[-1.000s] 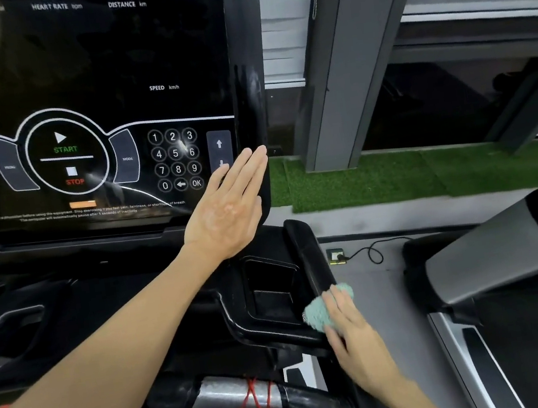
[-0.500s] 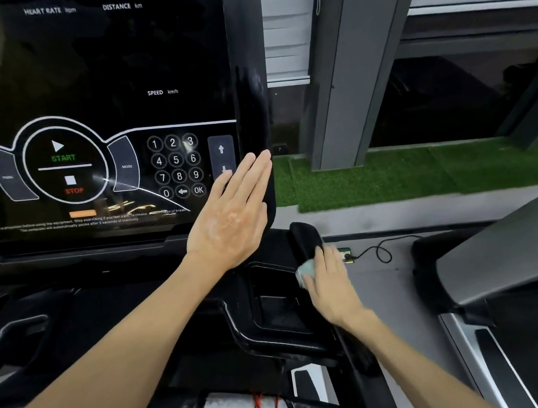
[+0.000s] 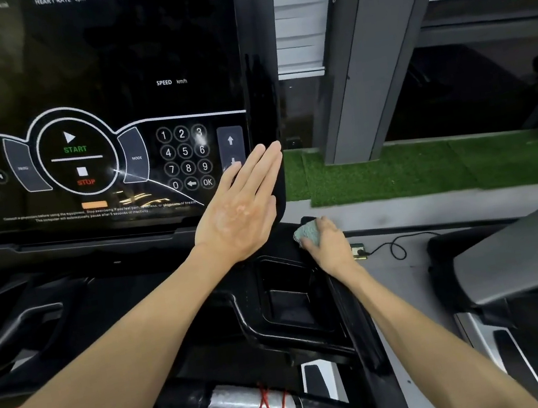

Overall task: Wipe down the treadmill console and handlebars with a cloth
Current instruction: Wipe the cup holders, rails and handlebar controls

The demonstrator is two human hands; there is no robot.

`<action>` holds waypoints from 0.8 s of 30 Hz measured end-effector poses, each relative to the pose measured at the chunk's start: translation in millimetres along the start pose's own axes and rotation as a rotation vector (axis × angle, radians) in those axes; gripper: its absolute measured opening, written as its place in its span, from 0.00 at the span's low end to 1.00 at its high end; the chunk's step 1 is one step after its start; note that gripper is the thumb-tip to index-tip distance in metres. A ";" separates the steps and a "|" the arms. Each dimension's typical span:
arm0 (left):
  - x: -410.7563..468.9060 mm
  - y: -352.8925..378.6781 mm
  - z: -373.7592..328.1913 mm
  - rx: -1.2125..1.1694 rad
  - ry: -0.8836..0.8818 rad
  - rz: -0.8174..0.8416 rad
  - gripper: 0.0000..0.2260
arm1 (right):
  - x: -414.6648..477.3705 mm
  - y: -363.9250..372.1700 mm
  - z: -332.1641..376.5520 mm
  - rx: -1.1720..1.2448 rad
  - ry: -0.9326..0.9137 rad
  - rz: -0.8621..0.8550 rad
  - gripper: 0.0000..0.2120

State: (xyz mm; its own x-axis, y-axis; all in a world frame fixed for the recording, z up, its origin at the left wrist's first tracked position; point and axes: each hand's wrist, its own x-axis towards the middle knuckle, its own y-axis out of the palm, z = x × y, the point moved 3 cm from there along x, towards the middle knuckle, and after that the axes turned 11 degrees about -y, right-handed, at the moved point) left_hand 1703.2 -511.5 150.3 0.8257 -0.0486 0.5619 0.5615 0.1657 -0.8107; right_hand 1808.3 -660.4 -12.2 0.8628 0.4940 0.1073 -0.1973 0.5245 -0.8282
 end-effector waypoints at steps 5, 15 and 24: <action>-0.1 -0.3 0.5 0.005 0.000 0.008 0.28 | -58.2 -14.9 14.3 -0.072 -0.172 0.013 0.22; -0.8 -0.4 1.5 0.001 -0.003 0.014 0.28 | -180.8 -26.7 25.5 -0.114 0.068 0.045 0.23; 0.1 -1.6 0.7 -0.001 -0.006 0.021 0.28 | -176.1 -83.5 29.9 -0.003 0.203 0.121 0.08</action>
State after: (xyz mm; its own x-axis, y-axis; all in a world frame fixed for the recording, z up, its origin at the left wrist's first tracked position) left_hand 1702.3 -511.1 151.7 0.8371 -0.0391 0.5457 0.5440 0.1656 -0.8226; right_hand 1658.9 -770.5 54.5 0.9089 0.4034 -0.1052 -0.3038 0.4679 -0.8299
